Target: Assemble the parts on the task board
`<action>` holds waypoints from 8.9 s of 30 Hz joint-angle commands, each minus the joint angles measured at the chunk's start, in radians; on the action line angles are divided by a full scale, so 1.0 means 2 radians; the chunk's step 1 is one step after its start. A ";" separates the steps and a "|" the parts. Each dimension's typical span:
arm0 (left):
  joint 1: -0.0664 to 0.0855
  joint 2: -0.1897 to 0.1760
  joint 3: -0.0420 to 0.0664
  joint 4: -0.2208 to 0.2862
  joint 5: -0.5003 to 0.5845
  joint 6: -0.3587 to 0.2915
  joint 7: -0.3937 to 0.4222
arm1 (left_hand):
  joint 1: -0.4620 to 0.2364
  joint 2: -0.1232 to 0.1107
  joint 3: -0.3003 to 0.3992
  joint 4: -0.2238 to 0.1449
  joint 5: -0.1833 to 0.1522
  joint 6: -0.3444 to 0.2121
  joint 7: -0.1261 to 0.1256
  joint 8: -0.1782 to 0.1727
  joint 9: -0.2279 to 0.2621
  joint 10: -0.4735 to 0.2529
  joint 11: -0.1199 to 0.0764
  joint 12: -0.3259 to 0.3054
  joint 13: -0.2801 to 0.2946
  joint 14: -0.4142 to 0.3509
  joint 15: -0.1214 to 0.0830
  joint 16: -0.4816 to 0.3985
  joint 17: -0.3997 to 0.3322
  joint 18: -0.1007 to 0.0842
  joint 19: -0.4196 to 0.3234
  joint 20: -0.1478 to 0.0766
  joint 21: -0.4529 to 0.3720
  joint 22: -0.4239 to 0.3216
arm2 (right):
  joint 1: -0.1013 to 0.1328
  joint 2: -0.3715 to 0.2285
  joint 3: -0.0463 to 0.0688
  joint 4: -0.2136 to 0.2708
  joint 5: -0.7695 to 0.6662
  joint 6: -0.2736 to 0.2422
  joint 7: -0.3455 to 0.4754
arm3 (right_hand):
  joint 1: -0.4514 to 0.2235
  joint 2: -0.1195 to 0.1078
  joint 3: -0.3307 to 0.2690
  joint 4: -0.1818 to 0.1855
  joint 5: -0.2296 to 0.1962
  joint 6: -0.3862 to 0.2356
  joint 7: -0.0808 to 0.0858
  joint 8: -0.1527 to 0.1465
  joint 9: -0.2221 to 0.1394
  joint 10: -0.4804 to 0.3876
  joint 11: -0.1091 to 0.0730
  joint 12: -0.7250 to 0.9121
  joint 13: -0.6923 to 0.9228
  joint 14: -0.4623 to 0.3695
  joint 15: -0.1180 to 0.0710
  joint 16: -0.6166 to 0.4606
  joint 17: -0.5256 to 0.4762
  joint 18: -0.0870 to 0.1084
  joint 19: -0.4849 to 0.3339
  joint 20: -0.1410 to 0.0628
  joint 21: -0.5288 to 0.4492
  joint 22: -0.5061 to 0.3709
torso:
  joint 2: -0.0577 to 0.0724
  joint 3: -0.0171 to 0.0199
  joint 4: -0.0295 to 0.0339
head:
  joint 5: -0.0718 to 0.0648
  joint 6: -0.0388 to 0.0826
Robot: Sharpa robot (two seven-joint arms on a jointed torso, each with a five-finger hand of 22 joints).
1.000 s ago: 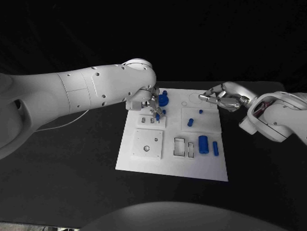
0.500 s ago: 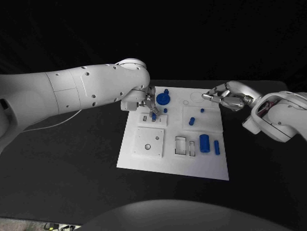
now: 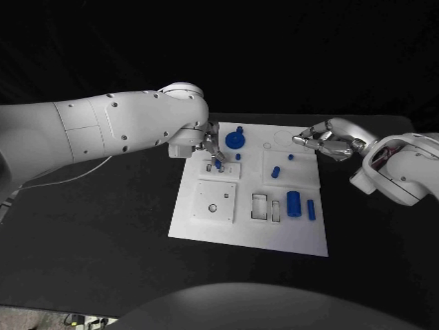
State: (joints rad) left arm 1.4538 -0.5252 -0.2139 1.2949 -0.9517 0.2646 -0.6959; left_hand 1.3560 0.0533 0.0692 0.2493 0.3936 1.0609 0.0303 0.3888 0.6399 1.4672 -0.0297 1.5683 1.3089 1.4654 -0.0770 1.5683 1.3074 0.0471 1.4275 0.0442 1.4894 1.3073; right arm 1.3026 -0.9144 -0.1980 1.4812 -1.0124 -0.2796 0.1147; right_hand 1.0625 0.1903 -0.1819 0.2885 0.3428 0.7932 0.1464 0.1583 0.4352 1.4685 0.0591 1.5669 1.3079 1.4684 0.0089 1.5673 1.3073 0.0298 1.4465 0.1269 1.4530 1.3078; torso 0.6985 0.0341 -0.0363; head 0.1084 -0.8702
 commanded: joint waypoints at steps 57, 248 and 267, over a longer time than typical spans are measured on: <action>-0.016 -0.001 -0.001 0.003 -0.012 -0.025 -0.004 | -0.008 -0.019 0.044 0.002 -0.005 -0.005 0.001 -0.011 0.007 0.052 0.002 0.001 0.131 0.053 0.005 0.001 0.132 -0.002 -0.003 0.001 -0.007 0.060 | -0.008 0.003 0.000 -0.002 -0.001 0.006 0.004 | 0.015 0.000 -0.005 -0.002 0.005 0.000 -0.001 -0.003 -0.002 0.051 0.004 0.002 0.131 0.051 0.004 0.002 0.132 0.007 -0.008 0.001 -0.008 0.102 | 0.001 0.0001 -0.0004 | 0.002 -0.001; -0.001 0.029 0.006 -0.127 -0.033 -0.017 0.033 | -0.107 0.001 -0.061 0.017 -0.100 -0.001 0.002 -0.017 0.053 0.052 0.002 0.001 0.131 0.053 0.005 0.001 0.132 -0.008 0.026 0.000 0.000 0.095 | -0.009 -0.005 0.000 0.006 -0.001 0.009 0.004 | 0.014 0.005 -0.015 0.000 0.008 0.001 -0.001 -0.004 -0.004 0.051 0.003 0.002 0.131 0.051 0.003 0.002 0.132 0.007 -0.007 0.000 -0.009 0.102 | 0.002 -0.0014 -0.0023 | 0.002 -0.001; -0.008 0.031 0.006 -0.126 -0.040 -0.014 0.031 | -0.103 0.002 -0.060 0.017 -0.098 -0.001 0.003 -0.019 0.052 0.052 0.003 0.001 0.131 0.053 0.005 0.001 0.132 -0.008 0.025 0.001 -0.001 0.094 | -0.009 -0.007 0.000 0.007 -0.001 0.010 0.004 | 0.014 0.005 -0.015 0.000 0.008 0.001 -0.001 -0.004 -0.004 0.051 0.003 0.002 0.131 0.051 0.003 0.002 0.132 0.007 -0.007 0.000 -0.009 0.102 | 0.001 -0.0009 -0.0020 | 0.000 -0.001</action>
State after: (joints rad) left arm 1.4388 -0.4640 -0.2017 1.0421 -1.0204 0.2215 -0.6376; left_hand 1.1432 0.0592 -0.0521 0.2894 0.1913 1.0575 0.0300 0.3555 0.7449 1.4685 -0.0270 1.5683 1.3077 1.4637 -0.0680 1.5683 1.3078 0.0313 1.4686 0.0462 1.4931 1.3073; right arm 1.2842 -0.9273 -0.1981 1.4939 -1.0124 -0.2755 0.1170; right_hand 1.0898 0.1944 -0.2067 0.2912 0.3547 0.7931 0.1464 0.1545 0.4292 1.4685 0.0590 1.5670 1.3076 1.4683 0.0089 1.5674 1.3073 0.0297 1.4325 0.1270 1.4345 1.3078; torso 0.7017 0.0318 -0.0407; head 0.1091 -0.8728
